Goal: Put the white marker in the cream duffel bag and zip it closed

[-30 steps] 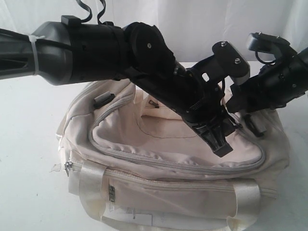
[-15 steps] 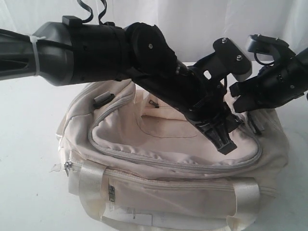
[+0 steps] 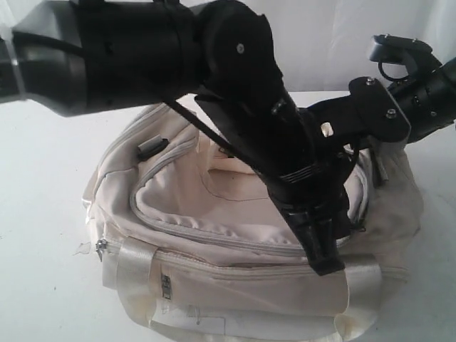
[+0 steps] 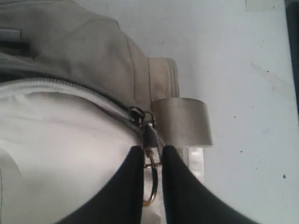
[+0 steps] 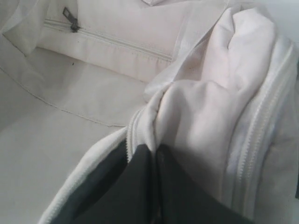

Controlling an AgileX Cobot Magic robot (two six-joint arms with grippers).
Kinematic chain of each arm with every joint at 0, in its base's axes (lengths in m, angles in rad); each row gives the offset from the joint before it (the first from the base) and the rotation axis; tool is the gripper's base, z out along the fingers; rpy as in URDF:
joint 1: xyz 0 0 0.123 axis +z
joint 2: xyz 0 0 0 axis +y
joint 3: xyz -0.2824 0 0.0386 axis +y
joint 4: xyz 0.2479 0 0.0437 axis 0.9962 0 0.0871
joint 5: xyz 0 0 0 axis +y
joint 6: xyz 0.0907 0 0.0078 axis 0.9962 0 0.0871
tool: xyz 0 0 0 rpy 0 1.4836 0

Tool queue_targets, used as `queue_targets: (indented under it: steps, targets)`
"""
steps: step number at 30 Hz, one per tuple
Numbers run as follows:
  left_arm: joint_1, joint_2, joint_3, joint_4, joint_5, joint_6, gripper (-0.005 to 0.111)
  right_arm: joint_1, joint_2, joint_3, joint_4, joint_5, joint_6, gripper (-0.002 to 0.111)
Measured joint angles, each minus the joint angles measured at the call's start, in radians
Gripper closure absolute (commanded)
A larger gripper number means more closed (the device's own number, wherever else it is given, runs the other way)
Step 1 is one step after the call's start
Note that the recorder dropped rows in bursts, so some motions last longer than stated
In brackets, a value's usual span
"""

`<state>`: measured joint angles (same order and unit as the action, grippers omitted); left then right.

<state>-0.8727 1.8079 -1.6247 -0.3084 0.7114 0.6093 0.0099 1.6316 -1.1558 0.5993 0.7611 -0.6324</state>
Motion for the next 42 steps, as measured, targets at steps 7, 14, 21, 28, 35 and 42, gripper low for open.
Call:
queue_targets:
  steps: [7, 14, 21, 28, 35, 42]
  targets:
    - [0.000, -0.098, 0.094, 0.059, 0.059, -0.052, 0.107, -0.018, 0.002, -0.004, -0.012, -0.025, 0.031, 0.108]
    - [0.000, -0.171, 0.205, 0.141, 0.061, -0.114, 0.107, -0.048, 0.004, -0.045, -0.019, 0.008, 0.038, 0.108]
    - [0.000, -0.271, 0.330, 0.243, 0.058, -0.202, 0.107, -0.049, 0.004, -0.055, -0.025, 0.017, 0.038, 0.108]
    - [0.000, -0.352, 0.418, 0.287, 0.037, -0.260, 0.107, -0.049, 0.006, -0.056, -0.025, 0.025, 0.038, 0.101]
    - [0.000, -0.364, 0.436, 0.292, 0.008, -0.266, 0.107, -0.050, -0.009, -0.058, -0.009, 0.076, -0.001, 0.058]
    - [0.000, -0.364, 0.437, 0.298, -0.023, -0.266, 0.107, -0.044, -0.112, -0.058, -0.009, 0.130, -0.202, 0.055]
